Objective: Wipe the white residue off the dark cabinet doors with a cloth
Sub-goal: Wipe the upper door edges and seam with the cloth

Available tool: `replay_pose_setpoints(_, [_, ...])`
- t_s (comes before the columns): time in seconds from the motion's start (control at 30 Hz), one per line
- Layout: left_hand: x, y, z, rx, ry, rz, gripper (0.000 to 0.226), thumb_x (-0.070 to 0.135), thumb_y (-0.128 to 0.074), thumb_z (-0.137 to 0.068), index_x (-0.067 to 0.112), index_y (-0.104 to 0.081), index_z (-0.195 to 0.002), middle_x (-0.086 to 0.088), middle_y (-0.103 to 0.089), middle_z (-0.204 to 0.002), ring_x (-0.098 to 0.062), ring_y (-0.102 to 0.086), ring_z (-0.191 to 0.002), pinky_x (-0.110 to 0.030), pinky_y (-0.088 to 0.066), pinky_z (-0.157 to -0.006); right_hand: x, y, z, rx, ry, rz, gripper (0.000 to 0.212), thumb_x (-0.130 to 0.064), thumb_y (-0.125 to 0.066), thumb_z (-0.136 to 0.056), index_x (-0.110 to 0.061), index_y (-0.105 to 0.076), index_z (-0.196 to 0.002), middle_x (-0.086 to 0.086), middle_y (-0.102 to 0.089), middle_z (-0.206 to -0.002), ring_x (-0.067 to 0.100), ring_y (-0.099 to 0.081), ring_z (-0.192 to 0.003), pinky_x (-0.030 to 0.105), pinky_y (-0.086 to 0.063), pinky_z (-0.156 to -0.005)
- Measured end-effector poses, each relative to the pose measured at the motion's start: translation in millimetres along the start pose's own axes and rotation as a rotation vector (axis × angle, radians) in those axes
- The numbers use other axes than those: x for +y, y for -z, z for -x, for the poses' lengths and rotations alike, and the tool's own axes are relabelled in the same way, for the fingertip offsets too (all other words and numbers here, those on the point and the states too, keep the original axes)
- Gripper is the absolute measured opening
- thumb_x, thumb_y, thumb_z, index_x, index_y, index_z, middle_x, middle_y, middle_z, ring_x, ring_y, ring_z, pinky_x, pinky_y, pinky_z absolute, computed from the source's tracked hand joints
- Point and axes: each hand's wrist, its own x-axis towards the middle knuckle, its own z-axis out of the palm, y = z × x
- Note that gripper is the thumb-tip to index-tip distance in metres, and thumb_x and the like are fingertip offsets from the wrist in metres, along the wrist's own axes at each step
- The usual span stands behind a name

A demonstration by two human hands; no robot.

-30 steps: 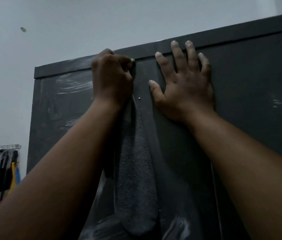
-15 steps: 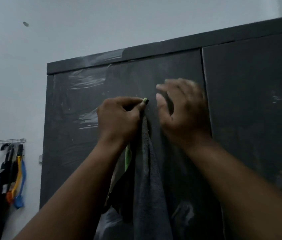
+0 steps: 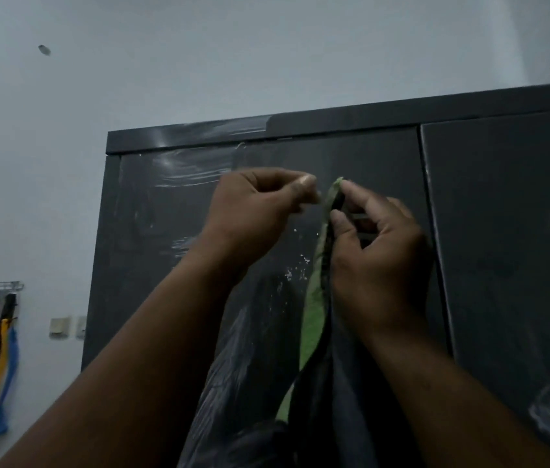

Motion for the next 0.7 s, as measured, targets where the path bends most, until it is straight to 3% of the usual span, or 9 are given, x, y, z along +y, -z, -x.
replay_pose_setpoints(0.1, [-7.8,18.4,-28.8,0.249,-0.259,-0.498,0.019,0.034,-0.074,-0.095,0.026,-0.078,-0.111,0.008,-0.076,-0.106,-0.011,-0.068,-0.103,-0.024,-0.05,-0.09,6.4,1.1,-23.3,-0.004,0.065,0.226,0.028,-0.007,-0.069,-0.095,-0.012,-0.075,-0.122,-0.005,-0.055,-0.107,0.007,-0.055,-0.093,-0.005,-0.034,-0.08])
replay_pose_setpoints(0.2, [-18.5,35.3,-59.5,0.316,-0.394,-0.844,0.045,0.042,-0.065,-0.096,0.025,-0.064,-0.137,-0.002,-0.059,-0.137,-0.025,-0.048,-0.132,-0.028,-0.035,-0.106,12.1,-1.2,-29.7,-0.084,0.07,0.328,0.016,-0.007,-0.067,-0.097,-0.003,-0.078,-0.108,-0.001,-0.056,-0.104,0.008,-0.051,-0.089,-0.007,-0.031,-0.075])
replay_pose_setpoints(0.3, [-32.0,44.8,-85.1,0.244,-0.364,-0.946,0.058,0.049,-0.055,-0.1,0.026,-0.048,-0.153,-0.007,-0.038,-0.162,-0.028,-0.026,-0.153,-0.042,-0.021,-0.125,17.4,-5.4,-15.2,-0.124,0.168,0.42,0.011,-0.01,-0.071,-0.096,-0.005,-0.08,-0.098,0.006,-0.068,-0.092,0.017,-0.061,-0.078,0.008,-0.04,-0.068])
replay_pose_setpoints(0.4, [-46.5,49.9,-99.0,0.167,-0.284,-1.01,0.063,0.057,-0.042,-0.104,0.032,-0.032,-0.161,-0.005,-0.022,-0.172,-0.025,-0.011,-0.16,-0.045,-0.006,-0.129,21.3,-5.9,-8.3,-0.107,0.223,0.452,0.015,-0.004,-0.076,-0.09,-0.008,-0.08,-0.104,0.009,-0.073,-0.094,0.022,-0.068,-0.081,0.02,-0.045,-0.072])
replay_pose_setpoints(0.5, [-55.7,53.4,-103.0,0.175,-0.326,-1.003,0.063,0.06,-0.037,-0.104,0.034,-0.031,-0.161,-0.003,-0.028,-0.168,-0.025,-0.015,-0.158,-0.046,-0.005,-0.128,21.4,-12.6,-20.0,-0.014,0.209,0.487,0.028,0.001,-0.075,-0.088,-0.004,-0.076,-0.116,0.012,-0.071,-0.1,0.016,-0.061,-0.084,0.011,-0.036,-0.074])
replay_pose_setpoints(0.57, [-57.7,55.2,-103.9,0.189,-0.374,-1.009,0.065,0.061,-0.034,-0.102,0.031,-0.036,-0.159,-0.004,-0.038,-0.16,-0.027,-0.025,-0.152,-0.047,-0.009,-0.127,16.3,-24.9,-28.3,0.002,0.197,0.501,0.025,0.0,-0.074,-0.09,-0.003,-0.077,-0.115,0.013,-0.069,-0.097,0.017,-0.059,-0.081,0.011,-0.032,-0.07])
replay_pose_setpoints(0.7, [-60.8,60.6,-105.4,0.196,-0.449,-1.032,0.061,0.058,-0.038,-0.103,0.028,-0.039,-0.157,-0.003,-0.044,-0.151,-0.028,-0.034,-0.144,-0.048,-0.017,-0.124,10.0,-50.9,-10.1,-0.081,0.32,0.524,0.011,-0.007,-0.068,-0.098,-0.004,-0.079,-0.096,0.012,-0.064,-0.08,0.03,-0.061,-0.069,0.037,-0.05,-0.065])
